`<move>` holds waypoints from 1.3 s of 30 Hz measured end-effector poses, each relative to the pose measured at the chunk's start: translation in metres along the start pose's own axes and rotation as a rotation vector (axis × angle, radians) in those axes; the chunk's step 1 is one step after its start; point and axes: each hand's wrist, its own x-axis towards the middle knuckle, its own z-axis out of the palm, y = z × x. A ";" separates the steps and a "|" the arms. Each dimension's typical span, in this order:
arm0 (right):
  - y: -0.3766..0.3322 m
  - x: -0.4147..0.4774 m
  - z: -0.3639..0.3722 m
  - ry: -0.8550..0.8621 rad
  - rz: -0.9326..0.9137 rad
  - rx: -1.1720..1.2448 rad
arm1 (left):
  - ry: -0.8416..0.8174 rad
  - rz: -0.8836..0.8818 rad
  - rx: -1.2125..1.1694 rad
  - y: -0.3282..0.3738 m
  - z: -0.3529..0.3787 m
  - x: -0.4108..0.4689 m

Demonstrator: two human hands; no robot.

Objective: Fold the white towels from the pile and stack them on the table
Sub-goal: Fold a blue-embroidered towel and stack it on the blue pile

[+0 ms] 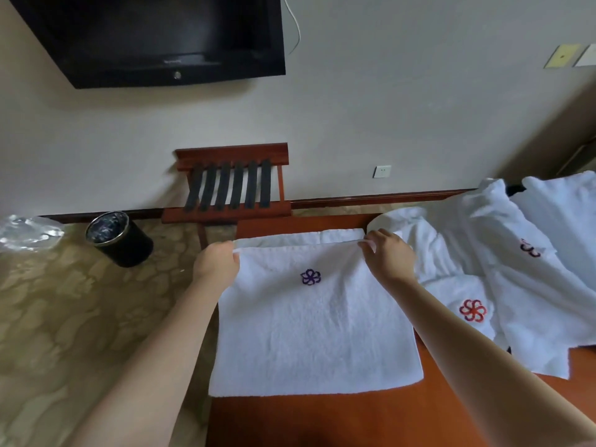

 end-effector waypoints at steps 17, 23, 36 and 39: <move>0.013 0.119 0.135 -0.247 0.095 -0.168 | -0.162 0.104 0.264 -0.004 0.080 0.146; 0.020 0.123 0.168 -0.359 0.091 -0.290 | -0.179 -0.016 0.293 -0.008 0.119 0.160; -0.006 0.119 0.187 -0.330 -0.315 0.002 | -0.121 0.423 -0.157 0.039 0.146 0.152; -0.006 0.130 0.191 -0.401 -0.295 0.013 | -0.139 0.397 -0.173 0.039 0.147 0.159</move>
